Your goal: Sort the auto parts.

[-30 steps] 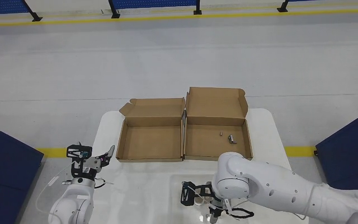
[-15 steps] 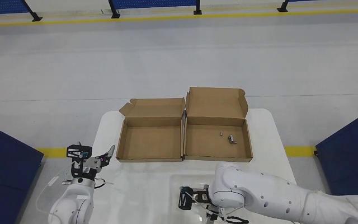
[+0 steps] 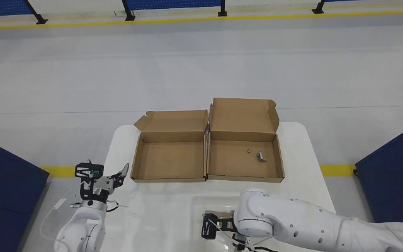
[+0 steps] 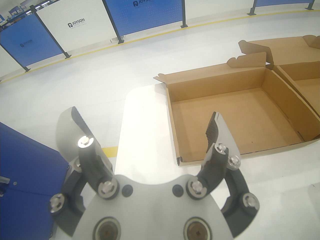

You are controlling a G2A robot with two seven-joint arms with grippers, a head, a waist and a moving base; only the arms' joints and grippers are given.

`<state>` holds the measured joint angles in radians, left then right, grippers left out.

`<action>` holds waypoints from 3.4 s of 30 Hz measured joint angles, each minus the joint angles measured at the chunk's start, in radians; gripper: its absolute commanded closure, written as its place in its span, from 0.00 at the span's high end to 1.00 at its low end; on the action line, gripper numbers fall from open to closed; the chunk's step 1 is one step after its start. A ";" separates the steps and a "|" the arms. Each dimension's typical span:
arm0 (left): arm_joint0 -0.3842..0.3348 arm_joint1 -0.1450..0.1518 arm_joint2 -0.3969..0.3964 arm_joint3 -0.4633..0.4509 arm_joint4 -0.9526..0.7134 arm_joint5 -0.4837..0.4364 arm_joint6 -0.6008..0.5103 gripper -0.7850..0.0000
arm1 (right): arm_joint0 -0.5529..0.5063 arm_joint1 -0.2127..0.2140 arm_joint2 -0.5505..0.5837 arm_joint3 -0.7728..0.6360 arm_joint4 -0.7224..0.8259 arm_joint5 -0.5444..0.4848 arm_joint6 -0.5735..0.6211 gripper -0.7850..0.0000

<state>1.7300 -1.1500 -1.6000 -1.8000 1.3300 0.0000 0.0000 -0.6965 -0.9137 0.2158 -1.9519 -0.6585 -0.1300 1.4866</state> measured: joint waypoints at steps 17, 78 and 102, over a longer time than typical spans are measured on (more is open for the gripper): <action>0.000 0.000 0.000 0.000 0.000 0.000 0.000 1.00 | -0.059 -0.027 0.001 0.086 -0.040 -0.021 -0.049 0.46; 0.000 0.000 0.000 0.000 0.000 0.000 0.000 1.00 | -0.121 -0.125 0.035 0.244 -0.020 -0.104 -0.004 0.00; 0.000 0.000 0.000 0.000 0.000 0.000 0.000 1.00 | -0.158 -0.051 0.162 0.084 -0.009 -0.037 0.036 0.00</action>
<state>1.7300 -1.1500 -1.6000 -1.8000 1.3300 0.0000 0.0000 -0.8542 -0.9643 0.3775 -1.8677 -0.6671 -0.1674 1.5228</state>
